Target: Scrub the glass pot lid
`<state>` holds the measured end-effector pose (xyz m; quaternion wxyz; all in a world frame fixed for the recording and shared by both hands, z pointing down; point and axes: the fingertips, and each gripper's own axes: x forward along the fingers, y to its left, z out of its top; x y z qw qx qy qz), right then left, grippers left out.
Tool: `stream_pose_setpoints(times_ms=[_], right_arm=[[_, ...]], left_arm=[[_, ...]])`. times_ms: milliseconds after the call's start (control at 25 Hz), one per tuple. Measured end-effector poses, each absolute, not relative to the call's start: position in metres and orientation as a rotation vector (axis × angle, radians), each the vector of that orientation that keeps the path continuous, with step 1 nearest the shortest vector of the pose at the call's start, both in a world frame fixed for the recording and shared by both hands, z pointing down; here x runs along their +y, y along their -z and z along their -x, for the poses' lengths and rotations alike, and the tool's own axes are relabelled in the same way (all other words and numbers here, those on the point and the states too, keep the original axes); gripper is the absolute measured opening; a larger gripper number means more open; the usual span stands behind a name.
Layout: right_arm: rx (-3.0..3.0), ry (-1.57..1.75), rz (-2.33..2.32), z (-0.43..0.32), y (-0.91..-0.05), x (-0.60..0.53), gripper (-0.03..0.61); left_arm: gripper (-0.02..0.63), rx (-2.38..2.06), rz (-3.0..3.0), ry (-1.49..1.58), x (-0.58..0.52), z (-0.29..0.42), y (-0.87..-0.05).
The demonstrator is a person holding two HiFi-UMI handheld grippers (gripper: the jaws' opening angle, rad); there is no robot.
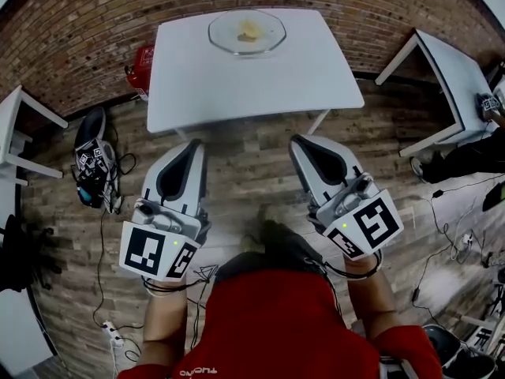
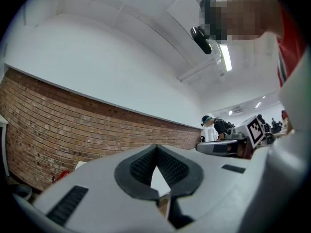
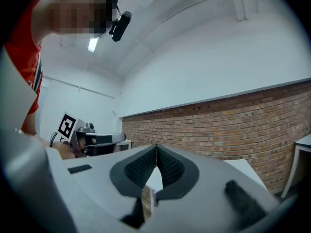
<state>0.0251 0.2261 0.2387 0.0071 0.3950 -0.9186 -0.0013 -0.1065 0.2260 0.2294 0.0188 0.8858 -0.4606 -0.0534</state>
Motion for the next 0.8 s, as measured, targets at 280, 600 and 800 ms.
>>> stream_pose_setpoints(times_ms=[280,600,800], right_arm=[[-2.89,0.029,-1.208,-0.019,-0.246,0.158,0.029],[-2.893,0.126,-1.178,-0.031,-0.243,0.049,0.029],[-2.9,0.112,-1.136,-0.045,-0.245,-0.023,0.029]], left_arm=[[0.017,-1.452,-2.735,0.162,0.163,0.112,-0.238],[0.017,-1.476,-2.737,0.148,0.055,0.098,-0.237],[0.017,-1.51,-2.718,0.134,-0.014,0.083,-0.236]])
